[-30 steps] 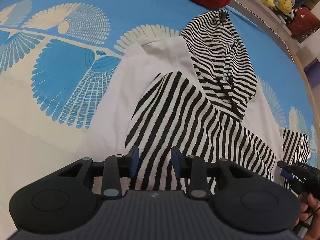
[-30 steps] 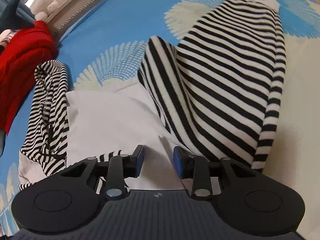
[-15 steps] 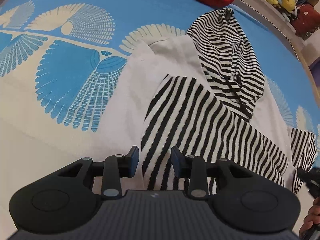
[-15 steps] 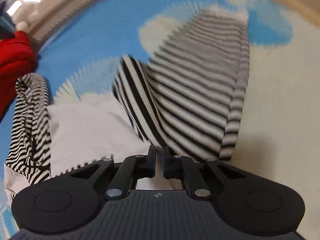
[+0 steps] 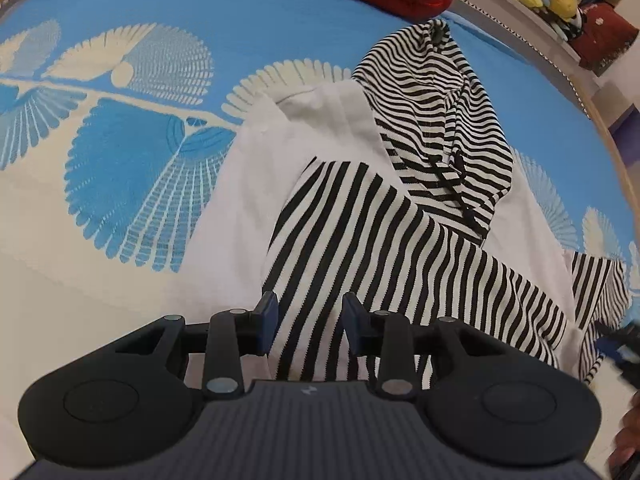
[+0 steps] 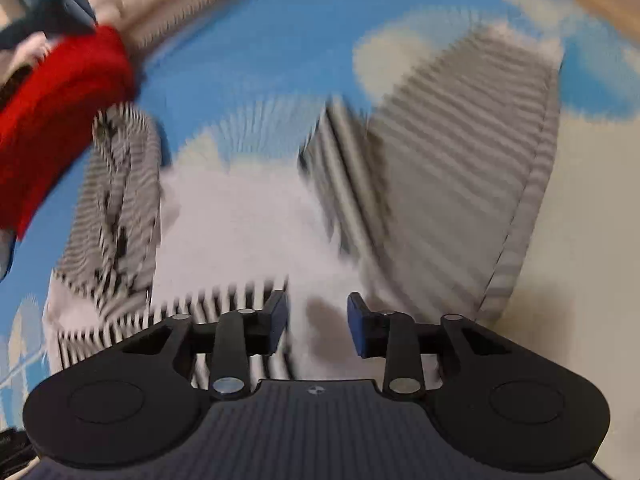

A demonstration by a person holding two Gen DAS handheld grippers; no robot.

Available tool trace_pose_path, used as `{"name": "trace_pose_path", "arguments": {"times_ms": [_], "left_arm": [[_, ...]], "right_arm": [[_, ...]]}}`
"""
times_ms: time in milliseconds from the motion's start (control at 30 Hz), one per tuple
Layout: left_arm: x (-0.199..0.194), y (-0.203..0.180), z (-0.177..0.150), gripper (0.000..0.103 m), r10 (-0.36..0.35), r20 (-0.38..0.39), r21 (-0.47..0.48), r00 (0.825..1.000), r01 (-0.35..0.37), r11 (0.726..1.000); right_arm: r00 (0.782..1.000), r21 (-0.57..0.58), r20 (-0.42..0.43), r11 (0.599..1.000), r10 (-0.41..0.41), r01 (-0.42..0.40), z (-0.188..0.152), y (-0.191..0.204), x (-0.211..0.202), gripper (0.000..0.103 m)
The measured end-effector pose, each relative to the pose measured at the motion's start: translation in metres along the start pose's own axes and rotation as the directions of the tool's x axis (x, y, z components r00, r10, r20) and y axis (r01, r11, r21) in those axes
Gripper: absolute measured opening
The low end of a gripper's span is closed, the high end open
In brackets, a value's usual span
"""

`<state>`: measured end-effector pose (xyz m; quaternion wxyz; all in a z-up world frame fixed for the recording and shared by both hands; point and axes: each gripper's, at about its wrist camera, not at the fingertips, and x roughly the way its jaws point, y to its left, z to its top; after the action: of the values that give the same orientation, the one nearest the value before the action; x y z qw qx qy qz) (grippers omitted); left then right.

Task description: Fold small clothes

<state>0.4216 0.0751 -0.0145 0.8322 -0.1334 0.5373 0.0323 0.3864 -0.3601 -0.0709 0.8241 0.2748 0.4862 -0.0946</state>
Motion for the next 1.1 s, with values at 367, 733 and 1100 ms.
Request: {"name": "trace_pose_path", "arguments": {"times_ms": [367,733,1100], "left_arm": [[-0.010,-0.010,-0.001,0.039,0.019,0.036,0.069,0.999,-0.022,0.997],[-0.022,-0.025,-0.004,0.039,-0.002,0.050,0.110,0.999,-0.004,0.994],[-0.048,-0.022,0.002,0.039,-0.044,0.093,0.104,0.995,0.035,0.994]], "right_arm": [[0.963,0.179,0.217,0.976,-0.159,0.121,0.053,-0.123,-0.002,0.050],[0.940,0.277,0.285,0.955,-0.187,0.106,0.081,-0.189,0.046,0.055],[0.884,0.239,0.409,0.962,-0.226,0.136,0.080,-0.144,-0.007,0.004]]}}
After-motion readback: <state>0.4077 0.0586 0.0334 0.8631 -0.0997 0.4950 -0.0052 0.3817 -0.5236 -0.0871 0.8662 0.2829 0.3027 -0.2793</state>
